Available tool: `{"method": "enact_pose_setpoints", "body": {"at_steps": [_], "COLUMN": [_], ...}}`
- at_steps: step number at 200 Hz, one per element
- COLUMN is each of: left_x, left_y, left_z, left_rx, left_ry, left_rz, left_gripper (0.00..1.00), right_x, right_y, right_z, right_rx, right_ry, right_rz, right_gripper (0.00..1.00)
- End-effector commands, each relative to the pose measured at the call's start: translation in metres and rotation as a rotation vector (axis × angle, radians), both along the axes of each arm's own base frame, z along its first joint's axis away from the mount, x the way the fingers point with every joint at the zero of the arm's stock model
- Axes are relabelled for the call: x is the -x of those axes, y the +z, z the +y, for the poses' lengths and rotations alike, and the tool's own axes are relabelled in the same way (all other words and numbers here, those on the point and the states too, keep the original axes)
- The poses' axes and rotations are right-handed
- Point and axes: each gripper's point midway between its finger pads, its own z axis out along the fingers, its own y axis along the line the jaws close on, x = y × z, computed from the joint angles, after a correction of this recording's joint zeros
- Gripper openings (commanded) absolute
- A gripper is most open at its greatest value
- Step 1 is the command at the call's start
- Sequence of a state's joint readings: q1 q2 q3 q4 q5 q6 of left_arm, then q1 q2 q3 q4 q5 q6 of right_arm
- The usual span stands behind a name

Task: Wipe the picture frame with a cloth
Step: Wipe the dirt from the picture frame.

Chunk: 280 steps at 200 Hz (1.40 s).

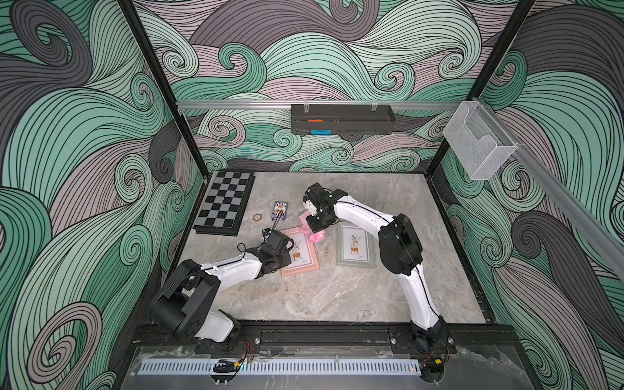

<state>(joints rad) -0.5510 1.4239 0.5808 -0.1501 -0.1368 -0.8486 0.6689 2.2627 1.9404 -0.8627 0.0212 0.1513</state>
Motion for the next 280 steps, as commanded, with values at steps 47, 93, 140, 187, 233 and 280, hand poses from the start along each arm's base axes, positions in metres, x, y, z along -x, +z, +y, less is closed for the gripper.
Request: {"method": "enact_pose_setpoints", "body": {"at_steps": [47, 93, 140, 187, 233, 280], "left_x": [0.057, 0.053, 0.057, 0.062, 0.056, 0.055], "left_y": [-0.025, -0.023, -0.021, -0.022, -0.019, -0.016], "left_z": [0.011, 0.004, 0.001, 0.001, -0.005, -0.011], "left_rx": [-0.069, -0.06, -0.059, -0.063, -0.059, -0.059], "left_ry": [-0.066, -0.073, -0.088, -0.102, -0.117, -0.136], "left_rz": [0.196, 0.191, 0.19, 0.197, 0.189, 0.185], "left_gripper": [0.09, 0.09, 0.08, 0.08, 0.08, 0.08], "right_x": [0.032, 0.038, 0.013, 0.006, 0.018, 0.036], "right_y": [0.034, 0.003, -0.015, -0.016, 0.002, -0.012], "right_z": [0.108, 0.109, 0.069, 0.012, 0.059, 0.094], "right_rx": [-0.185, -0.112, 0.01, 0.158, 0.09, 0.009], "right_ry": [0.17, 0.177, 0.125, 0.113, 0.195, 0.216], "right_rz": [0.016, 0.029, -0.016, -0.04, -0.061, 0.024], "right_gripper": [0.0, 0.0, 0.0, 0.0, 0.0, 0.0]}}
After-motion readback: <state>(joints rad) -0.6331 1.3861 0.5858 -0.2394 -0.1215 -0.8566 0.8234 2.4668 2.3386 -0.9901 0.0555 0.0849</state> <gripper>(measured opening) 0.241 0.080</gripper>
